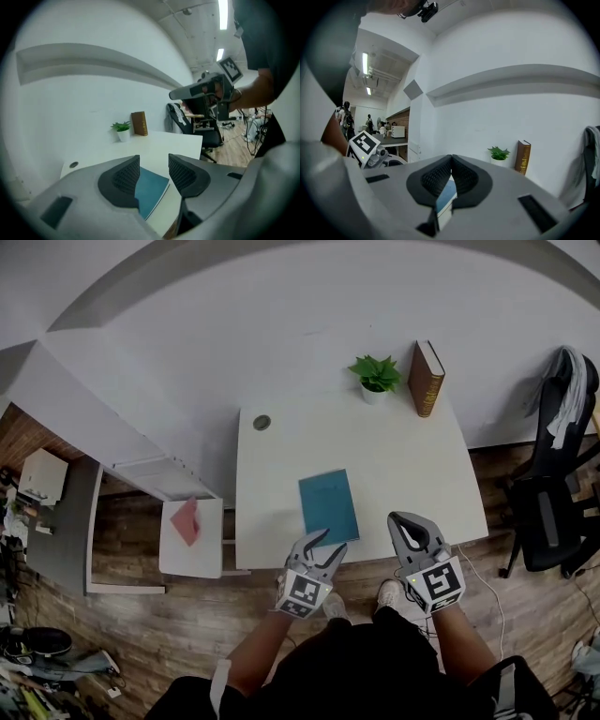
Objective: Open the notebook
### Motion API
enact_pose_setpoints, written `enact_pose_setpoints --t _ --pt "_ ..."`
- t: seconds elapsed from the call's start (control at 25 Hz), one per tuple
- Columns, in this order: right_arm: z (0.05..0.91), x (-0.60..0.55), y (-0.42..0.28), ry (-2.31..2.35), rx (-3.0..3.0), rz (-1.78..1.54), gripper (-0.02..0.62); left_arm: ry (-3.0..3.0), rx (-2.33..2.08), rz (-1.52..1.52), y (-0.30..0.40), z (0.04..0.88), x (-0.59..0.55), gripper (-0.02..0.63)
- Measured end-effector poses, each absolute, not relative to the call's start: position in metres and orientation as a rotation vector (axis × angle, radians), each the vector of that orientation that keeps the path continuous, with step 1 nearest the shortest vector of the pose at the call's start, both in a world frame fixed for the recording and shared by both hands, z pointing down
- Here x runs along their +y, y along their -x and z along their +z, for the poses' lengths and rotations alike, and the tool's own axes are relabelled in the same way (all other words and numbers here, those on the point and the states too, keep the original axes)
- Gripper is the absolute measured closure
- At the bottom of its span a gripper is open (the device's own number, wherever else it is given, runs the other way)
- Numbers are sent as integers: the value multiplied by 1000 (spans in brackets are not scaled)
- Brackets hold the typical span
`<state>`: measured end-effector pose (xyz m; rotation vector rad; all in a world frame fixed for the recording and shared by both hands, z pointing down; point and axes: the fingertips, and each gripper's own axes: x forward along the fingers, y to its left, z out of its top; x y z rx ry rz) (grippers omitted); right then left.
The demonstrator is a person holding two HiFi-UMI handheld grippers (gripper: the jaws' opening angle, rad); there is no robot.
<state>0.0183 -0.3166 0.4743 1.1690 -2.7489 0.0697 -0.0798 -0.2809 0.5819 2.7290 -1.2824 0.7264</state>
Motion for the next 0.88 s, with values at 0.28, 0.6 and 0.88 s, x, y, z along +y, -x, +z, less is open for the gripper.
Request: enact_pose_setpoints --t 0.28,0.6,0.88 --pt "494 -319 -33 -1075 -2752 88 594 -2694 -1205 1226 67 659 -288 423" --pt "507 -316 -46 -1049 -2766 154 594 -2659 -1025 1571 53 710 -300 423" --pt "516 -314 -62 -1042 -2763 200 594 -2656 -877 1749 42 729 -308 423"
